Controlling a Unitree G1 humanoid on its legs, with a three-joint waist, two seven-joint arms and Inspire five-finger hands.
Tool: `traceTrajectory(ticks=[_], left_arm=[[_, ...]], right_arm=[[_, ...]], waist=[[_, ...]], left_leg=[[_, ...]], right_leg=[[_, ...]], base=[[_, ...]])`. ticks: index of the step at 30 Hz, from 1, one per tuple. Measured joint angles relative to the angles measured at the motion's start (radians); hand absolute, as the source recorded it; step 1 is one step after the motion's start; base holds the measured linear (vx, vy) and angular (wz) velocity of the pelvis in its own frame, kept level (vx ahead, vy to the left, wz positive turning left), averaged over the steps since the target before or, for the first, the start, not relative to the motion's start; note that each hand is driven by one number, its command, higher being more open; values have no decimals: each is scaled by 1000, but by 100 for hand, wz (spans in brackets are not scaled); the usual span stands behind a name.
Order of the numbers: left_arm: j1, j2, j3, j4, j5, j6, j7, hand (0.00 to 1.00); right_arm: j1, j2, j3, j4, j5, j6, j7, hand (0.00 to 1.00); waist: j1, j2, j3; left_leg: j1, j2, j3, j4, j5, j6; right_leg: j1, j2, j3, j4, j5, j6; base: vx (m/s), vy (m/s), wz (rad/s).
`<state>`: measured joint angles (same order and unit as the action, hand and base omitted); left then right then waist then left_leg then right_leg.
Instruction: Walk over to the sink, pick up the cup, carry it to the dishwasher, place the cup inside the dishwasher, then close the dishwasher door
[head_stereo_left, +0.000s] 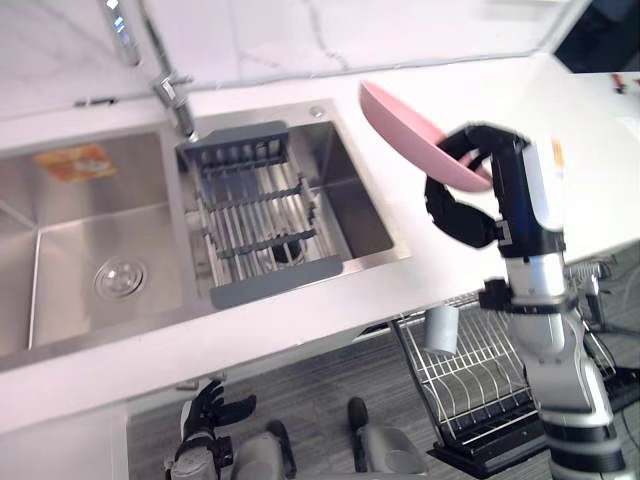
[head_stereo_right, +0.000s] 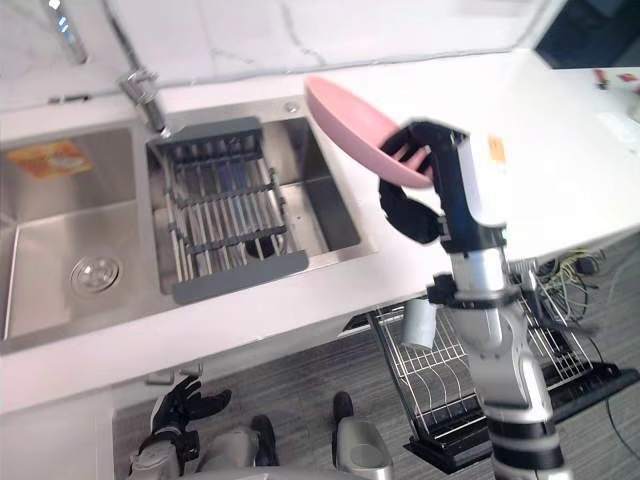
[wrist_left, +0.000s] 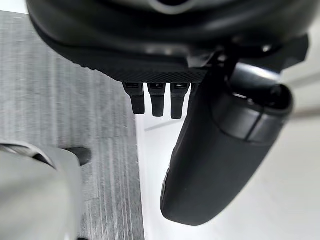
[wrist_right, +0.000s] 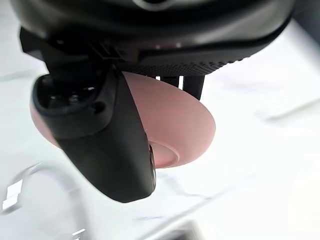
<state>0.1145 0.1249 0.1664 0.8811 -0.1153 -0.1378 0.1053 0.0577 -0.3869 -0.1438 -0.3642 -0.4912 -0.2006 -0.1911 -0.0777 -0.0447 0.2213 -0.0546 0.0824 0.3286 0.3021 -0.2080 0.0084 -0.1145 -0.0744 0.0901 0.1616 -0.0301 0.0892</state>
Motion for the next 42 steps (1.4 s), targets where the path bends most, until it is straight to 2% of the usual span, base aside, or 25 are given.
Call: traceTrajectory(ticks=[2, 6, 10, 11, 15, 17, 19, 21, 24, 27, 30, 32, 33, 38, 42], left_arm=[[10, -6, 1, 13, 0, 0, 0, 90], [40, -35, 4, 33, -2, 13, 6, 90], [59, -54, 4, 31, -2, 20, 7, 90], [63, -63, 3, 28, -2, 21, 7, 90], [59, -110, -21, 12, 0, 21, 0, 90], [57, -112, -45, -7, 16, 20, -9, 90], [36, -129, -47, -9, 16, 19, -9, 90], [22, -144, -47, -10, 16, 15, -9, 90], [-10, -149, -78, -15, 18, 13, -8, 90], [-49, -148, -90, -25, 18, 11, -8, 90], [-73, -143, -104, -36, 15, 6, 4, 90], [-77, -134, -117, -51, 15, -3, 5, 90], [-81, -133, -124, -58, 13, -12, 5, 90], [-118, -136, -139, -63, -15, -20, 5, 90], [-118, -137, -158, -84, -26, -23, 7, 90]], right_arm=[[78, 45, -41, 37, 0, 9, 1, 30], [198, 128, -129, 119, 0, 61, -18, 30], [254, 177, -186, 119, -3, 100, -37, 30], [277, 198, -199, 119, -4, 111, -42, 30], [338, 281, -240, 132, 0, 146, -78, 30], [358, 321, -277, 202, 36, 171, -116, 30], [355, 321, -293, 278, 70, 201, -138, 30], [345, 320, -282, 279, 78, 178, -165, 30], [255, 292, -278, 350, 96, 174, -166, 30], [115, 223, -277, 486, 130, 201, -162, 30], [-15, 150, -280, 575, 186, 218, -165, 30], [-77, 116, -282, 630, 210, 221, -163, 30], [-114, 100, -282, 658, 238, 222, -162, 90], [-224, 84, -287, 750, 304, 228, -161, 90], [-277, 84, -291, 763, 343, 233, -162, 90]], waist=[[-21, 18, -14], [-39, 65, -35], [-45, 87, -44], [-44, 92, -45], [-41, 107, -45], [-41, 113, -44], [-42, 124, -35], [-43, 132, -19], [-36, 131, 24], [-13, 140, 87], [3, 164, 142], [11, 166, 168], [15, 168, 182], [35, 169, 211], [39, 167, 215]], left_leg=[[9, 4, 40, 2, -7, 0], [24, 22, 96, 10, -39, -2], [25, 27, 147, 9, -49, -3], [23, 27, 155, 10, -55, -12], [11, 32, 178, 17, -60, -16], [11, 37, 180, 19, -61, -19], [1, 37, 181, 24, -61, -19], [-11, 36, 186, 32, -61, -18], [-43, 34, 184, 53, -61, -14], [-84, 32, 179, 72, -62, -13], [-143, 31, 175, 85, -53, 1], [-156, 31, 174, 85, -47, 6], [-166, 31, 173, 85, -45, 7], [-198, 31, 178, 80, -7, 10], [-199, 29, 177, 80, -3, 10]], right_leg=[[-10, 5, 32, -3, 2, 3], [-35, 27, 85, 22, 4, 7], [-78, 32, 105, 66, -15, -7], [-89, 31, 103, 79, -20, -4], [-116, 17, 71, 102, -20, -11], [-121, 13, 52, 112, -19, -15], [-137, 11, 52, 127, -21, -16], [-156, 10, 56, 143, -23, -14], [-193, 3, 53, 177, -28, -5], [-238, -4, 50, 203, -30, -3], [-294, -14, 41, 219, -27, 1], [-309, -14, 40, 223, -26, 2], [-319, -16, 37, 224, -26, 3], [-342, -30, 16, 226, -25, 4], [-342, -33, 12, 229, -25, 4]], base=[[-61, 10, -57], [-73, -4, -46], [-69, -13, -27], [-76, -13, -16], [-42, -4, -11], [17, 2, -5], [41, 5, -4], [22, 18, -6], [-6, 7, 6], [-37, 4, 11], [-14, -9, 15], [32, -18, 6], [53, -20, 6], [61, -27, 14], [49, -19, 5]])
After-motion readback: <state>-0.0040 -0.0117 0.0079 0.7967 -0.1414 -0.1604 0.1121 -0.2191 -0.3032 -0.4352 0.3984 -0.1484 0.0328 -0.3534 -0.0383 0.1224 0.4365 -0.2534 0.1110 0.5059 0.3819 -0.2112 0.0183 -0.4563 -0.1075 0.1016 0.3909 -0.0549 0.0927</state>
